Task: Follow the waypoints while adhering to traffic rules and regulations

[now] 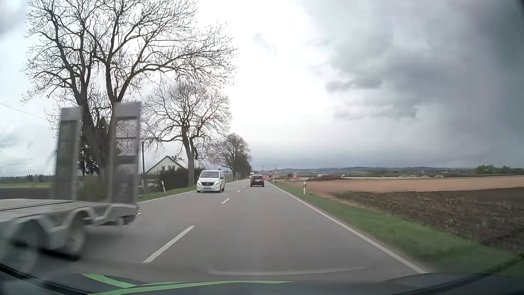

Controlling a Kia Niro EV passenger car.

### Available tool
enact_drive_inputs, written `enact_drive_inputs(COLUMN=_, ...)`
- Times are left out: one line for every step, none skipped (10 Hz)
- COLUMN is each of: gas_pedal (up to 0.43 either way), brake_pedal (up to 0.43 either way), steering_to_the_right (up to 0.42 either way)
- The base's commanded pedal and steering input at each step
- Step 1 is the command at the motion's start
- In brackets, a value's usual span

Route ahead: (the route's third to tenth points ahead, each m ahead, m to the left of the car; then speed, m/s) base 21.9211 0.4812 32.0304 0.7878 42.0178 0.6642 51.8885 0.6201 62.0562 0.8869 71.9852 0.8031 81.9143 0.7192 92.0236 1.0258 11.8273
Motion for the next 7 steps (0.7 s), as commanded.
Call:
enact_drive_inputs(gas_pedal=0.067, brake_pedal=0.0, steering_to_the_right=-0.002)
enact_drive_inputs(gas_pedal=0.079, brake_pedal=0.0, steering_to_the_right=-0.002)
enact_drive_inputs(gas_pedal=0.087, brake_pedal=0.0, steering_to_the_right=-0.002)
enact_drive_inputs(gas_pedal=0.087, brake_pedal=0.0, steering_to_the_right=-0.002)
enact_drive_inputs(gas_pedal=0.087, brake_pedal=0.0, steering_to_the_right=-0.002)
enact_drive_inputs(gas_pedal=0.087, brake_pedal=0.0, steering_to_the_right=-0.002)
enact_drive_inputs(gas_pedal=0.087, brake_pedal=0.0, steering_to_the_right=-0.002)
